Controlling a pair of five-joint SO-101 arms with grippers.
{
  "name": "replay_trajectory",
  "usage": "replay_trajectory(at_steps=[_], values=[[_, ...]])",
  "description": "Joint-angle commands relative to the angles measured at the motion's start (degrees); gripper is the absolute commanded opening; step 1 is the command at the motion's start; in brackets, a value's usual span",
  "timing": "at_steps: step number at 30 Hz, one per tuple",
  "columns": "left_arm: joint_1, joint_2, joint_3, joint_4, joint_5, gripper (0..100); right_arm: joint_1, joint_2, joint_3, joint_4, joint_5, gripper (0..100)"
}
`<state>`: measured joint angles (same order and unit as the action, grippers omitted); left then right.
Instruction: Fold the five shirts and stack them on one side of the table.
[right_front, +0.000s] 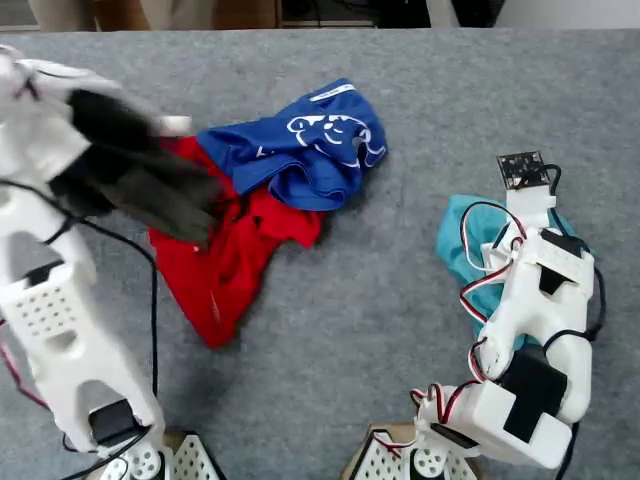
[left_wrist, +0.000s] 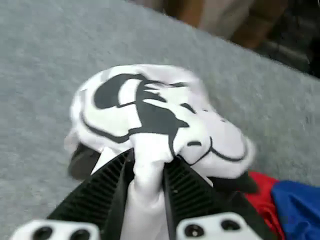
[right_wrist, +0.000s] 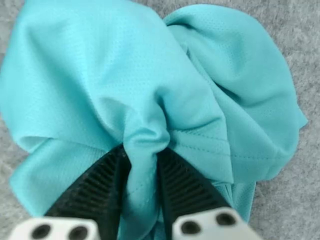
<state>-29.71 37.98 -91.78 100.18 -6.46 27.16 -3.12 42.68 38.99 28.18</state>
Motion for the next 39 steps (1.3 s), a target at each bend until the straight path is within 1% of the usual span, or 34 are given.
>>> replay_trajectory(at_steps=[1,4,6,10,11,13,16,18,20,24,27,30,32,33,35,39], values=[[-3.69,-5.32,1.05,0.70,0.88,2,-2.42,0.13,0.92,-0.35,-0.62,0.2],[-4.66,-5.32,4.92,0.70,0.88,2,-2.59,0.13,0.92,-0.35,-0.62,0.2],[-4.04,-5.32,10.02,0.70,0.88,2,-2.59,0.13,1.01,-0.35,-0.62,0.2],[0.53,-5.32,21.45,0.70,0.88,3,-2.59,0.13,1.01,-0.35,-0.62,0.2],[1.93,-5.32,24.09,0.70,0.97,5,-2.59,0.13,1.01,-0.35,-0.62,0.2],[4.57,-5.85,29.01,0.70,1.67,13,-2.59,0.13,1.01,-0.35,-0.62,0.2],[9.23,-6.46,33.67,0.70,9.67,27,-2.59,0.13,1.01,-0.35,-0.62,0.2],[12.66,-9.63,36.92,0.79,13.89,33,-2.59,0.13,1.01,-0.35,-0.62,0.2],[17.32,-14.46,41.76,0.79,14.42,36,-2.59,0.13,1.01,-0.35,-0.62,0.2],[29.45,-21.32,53.10,0.09,14.68,36,-2.59,0.13,1.01,-0.35,-0.62,0.2],[35.96,-21.41,61.71,-6.86,16.35,36,-2.59,0.13,1.01,-0.35,-0.62,0.2],[37.98,-19.82,70.51,-18.64,18.99,36,-2.59,0.13,1.01,-0.35,-0.62,0.2],[37.98,-17.19,74.46,-24.44,19.52,36,-2.59,0.13,1.01,-0.35,-0.62,0.2],[37.98,-15.25,75.34,-26.02,20.48,36,-2.59,0.13,1.01,-0.35,-0.62,0.2],[37.54,-10.59,75.52,-27.43,24.70,36,-2.59,0.13,1.01,-0.35,-0.62,0.2],[37.54,-0.40,70.77,-25.85,27.96,35,-2.59,0.13,1.01,-0.35,-0.62,0.2]])
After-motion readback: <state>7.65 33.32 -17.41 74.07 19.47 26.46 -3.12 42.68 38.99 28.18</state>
